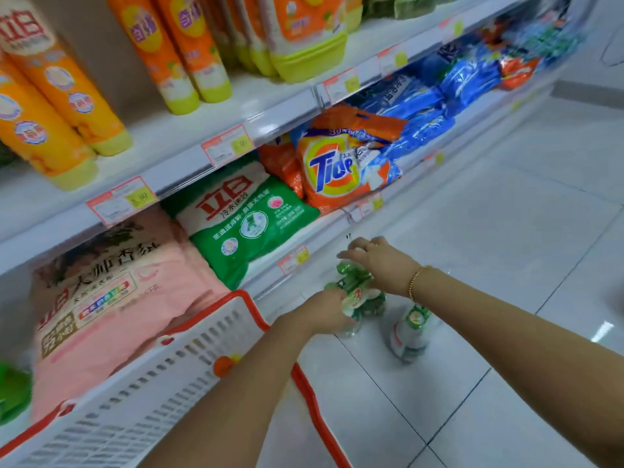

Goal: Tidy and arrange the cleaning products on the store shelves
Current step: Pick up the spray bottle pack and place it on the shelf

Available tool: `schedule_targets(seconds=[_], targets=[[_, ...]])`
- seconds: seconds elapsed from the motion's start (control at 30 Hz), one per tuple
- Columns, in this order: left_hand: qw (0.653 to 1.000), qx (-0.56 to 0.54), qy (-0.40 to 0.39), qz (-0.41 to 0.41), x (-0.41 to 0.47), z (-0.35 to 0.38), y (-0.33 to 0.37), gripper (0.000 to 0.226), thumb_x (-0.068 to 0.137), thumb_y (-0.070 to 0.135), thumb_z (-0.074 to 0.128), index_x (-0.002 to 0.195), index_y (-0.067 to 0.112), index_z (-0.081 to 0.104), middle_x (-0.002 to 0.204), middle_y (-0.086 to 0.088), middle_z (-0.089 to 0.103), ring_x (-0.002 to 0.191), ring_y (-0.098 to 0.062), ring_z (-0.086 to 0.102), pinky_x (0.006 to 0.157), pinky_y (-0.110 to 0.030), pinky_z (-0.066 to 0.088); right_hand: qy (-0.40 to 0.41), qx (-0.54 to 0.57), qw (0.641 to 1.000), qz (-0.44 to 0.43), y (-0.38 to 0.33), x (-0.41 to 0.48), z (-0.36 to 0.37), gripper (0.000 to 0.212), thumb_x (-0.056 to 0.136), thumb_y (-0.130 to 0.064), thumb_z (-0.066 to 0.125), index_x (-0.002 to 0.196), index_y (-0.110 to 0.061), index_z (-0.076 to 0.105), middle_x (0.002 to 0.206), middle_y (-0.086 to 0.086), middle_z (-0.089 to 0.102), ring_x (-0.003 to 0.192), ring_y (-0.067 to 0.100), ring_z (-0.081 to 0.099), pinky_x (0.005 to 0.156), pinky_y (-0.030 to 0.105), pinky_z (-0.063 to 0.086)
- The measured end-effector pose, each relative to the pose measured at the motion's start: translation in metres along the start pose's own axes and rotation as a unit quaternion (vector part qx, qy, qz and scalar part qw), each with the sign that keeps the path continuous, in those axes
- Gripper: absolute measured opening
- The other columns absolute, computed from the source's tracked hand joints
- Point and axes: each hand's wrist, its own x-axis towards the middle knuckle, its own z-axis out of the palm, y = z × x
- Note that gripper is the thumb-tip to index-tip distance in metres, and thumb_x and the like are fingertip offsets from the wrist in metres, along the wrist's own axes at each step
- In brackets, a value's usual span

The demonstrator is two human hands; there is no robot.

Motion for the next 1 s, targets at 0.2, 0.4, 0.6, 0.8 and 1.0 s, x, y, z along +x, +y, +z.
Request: schedule_targets(seconds=[0.2,0.4,0.6,0.8,1.0], targets=[[0.995,-0.086,0.017,-0.038,0.005,0.020,-0.002,0.056,0.086,0.026,0.069,0.135,0.009,0.048,0.133,-0.010,0.051,0.115,-0.026,0.055,0.091,-0.030,0.046,-0.071,-0.079,0.994,-0.015,-0.005,0.015,-0.021,0.034,0.086,-0.021,0.063,0.117,-0.008,0.054,0.119,0.012,0.054,0.104,0.031,0.056,0.070,0.032,0.040],[0.918,-0.270,0.288,-0.026,-0.040,-0.007,-0.028,0.026,0.079,0.021,0.077,0.098,0.017,0.061,0.097,0.006,0.063,0.088,-0.015,0.062,0.065,-0.016,0.044,0.000,-0.116,0.991,-0.073,-0.045,0.000,-0.077,0.036,0.089,-0.031,0.062,0.119,-0.013,0.055,0.117,0.009,0.054,0.105,0.027,0.056,0.071,0.032,0.042],[0.857,-0.359,0.366,0.050,-0.115,-0.050,-0.043,0.057,0.068,0.023,0.086,0.112,0.030,0.048,0.119,0.009,0.057,0.104,-0.005,0.058,0.081,-0.014,0.045,0.101,-0.086,0.982,-0.137,-0.103,-0.024,-0.214,0.041,0.087,-0.043,0.061,0.121,-0.019,0.053,0.118,0.003,0.055,0.106,0.024,0.054,0.074,0.032,0.040],[0.741,-0.312,0.584,0.115,-0.200,-0.122,-0.048,0.067,0.062,0.029,0.089,0.119,0.032,0.054,0.115,0.017,0.063,0.106,0.001,0.059,0.086,-0.018,0.048,0.241,-0.060,0.943,-0.222,-0.185,-0.040,-0.339,0.045,0.084,-0.042,0.065,0.123,-0.020,0.055,0.117,-0.001,0.056,0.107,0.020,0.050,0.076,0.028,0.032],[0.688,-0.250,0.676,0.084,-0.282,-0.194,-0.101,0.065,0.053,0.031,0.091,0.104,0.044,0.052,0.103,0.026,0.064,0.095,0.009,0.060,0.076,-0.010,0.046,0.341,-0.041,0.889,-0.302,-0.268,-0.028,-0.399,0.043,0.086,-0.042,0.063,0.124,-0.024,0.053,0.119,-0.007,0.056,0.098,0.006,0.043,0.076,0.026,0.030]])
